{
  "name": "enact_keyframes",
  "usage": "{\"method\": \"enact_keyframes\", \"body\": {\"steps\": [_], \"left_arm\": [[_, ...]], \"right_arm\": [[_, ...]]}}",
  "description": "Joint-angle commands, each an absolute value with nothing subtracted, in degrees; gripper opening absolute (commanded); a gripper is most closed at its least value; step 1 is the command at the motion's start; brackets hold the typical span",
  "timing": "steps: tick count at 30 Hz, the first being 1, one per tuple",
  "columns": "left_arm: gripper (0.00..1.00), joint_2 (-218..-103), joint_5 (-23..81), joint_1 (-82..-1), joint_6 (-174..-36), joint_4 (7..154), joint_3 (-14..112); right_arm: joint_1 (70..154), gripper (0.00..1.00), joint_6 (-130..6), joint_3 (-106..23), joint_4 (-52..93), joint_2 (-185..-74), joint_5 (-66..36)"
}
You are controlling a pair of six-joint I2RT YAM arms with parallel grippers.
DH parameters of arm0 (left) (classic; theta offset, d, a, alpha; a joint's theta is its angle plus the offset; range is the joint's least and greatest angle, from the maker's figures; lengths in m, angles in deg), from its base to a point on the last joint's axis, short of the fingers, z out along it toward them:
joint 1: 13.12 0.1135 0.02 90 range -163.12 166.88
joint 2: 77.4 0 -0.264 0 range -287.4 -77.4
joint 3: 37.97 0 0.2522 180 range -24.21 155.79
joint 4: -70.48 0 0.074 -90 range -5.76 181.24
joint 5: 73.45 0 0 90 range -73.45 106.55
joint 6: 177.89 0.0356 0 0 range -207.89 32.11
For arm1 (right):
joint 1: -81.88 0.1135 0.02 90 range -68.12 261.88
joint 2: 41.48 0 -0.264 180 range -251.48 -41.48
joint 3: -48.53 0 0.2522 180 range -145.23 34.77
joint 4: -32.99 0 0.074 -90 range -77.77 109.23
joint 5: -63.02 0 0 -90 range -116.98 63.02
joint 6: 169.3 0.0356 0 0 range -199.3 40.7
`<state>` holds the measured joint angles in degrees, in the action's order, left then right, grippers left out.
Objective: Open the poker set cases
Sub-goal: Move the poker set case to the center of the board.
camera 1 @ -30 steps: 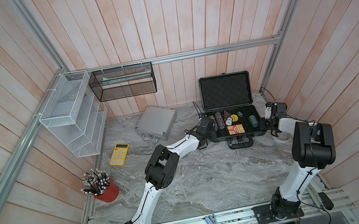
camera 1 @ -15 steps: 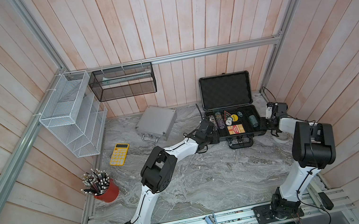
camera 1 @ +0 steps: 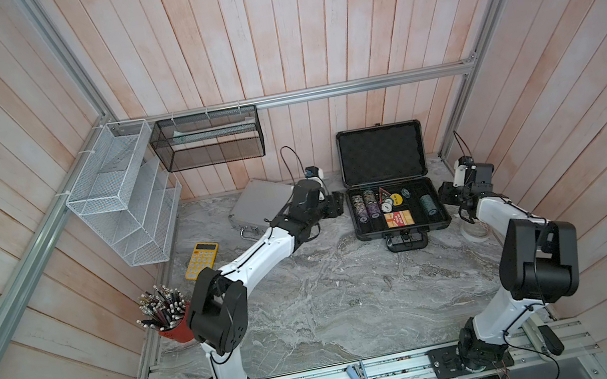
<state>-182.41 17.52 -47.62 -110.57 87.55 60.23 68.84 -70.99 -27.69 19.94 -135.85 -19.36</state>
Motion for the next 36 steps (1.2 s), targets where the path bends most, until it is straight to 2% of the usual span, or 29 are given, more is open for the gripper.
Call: {"method": "enact_keyframes", "body": {"steps": [1,10,17,21,26,31,36], "left_arm": [[0.74,-180.41,16.33,-41.59,-105.87,88.46,56.19],[0.79,-180.76,21.77,-24.75,-99.01,91.29,56.33],[0.80,-188.64,24.87,-16.05,-92.66,95.40,64.22],[0.80,-195.54,23.71,-13.36,-88.37,99.33,70.74],[0.80,-202.51,23.62,-12.18,-85.46,101.24,77.18],[0.80,-208.52,29.30,-11.01,-85.18,103.98,84.36],[0.80,-216.28,33.05,-10.87,-84.10,112.14,97.09]], "right_arm": [[73.53,0.49,-68.34,-25.42,21.93,-132.22,-18.01],[90.02,0.51,-56.11,-19.65,29.85,-126.03,-18.52],[103.72,0.52,-45.51,-23.43,35.06,-133.44,-20.69],[109.74,0.53,-42.75,-30.23,35.27,-141.86,-17.83],[113.40,0.55,-41.47,-42.63,32.56,-152.12,-15.74],[115.07,0.60,-35.96,-44.60,41.69,-158.54,-11.99],[117.24,0.62,-33.91,-49.51,46.30,-165.37,-11.24]]}}
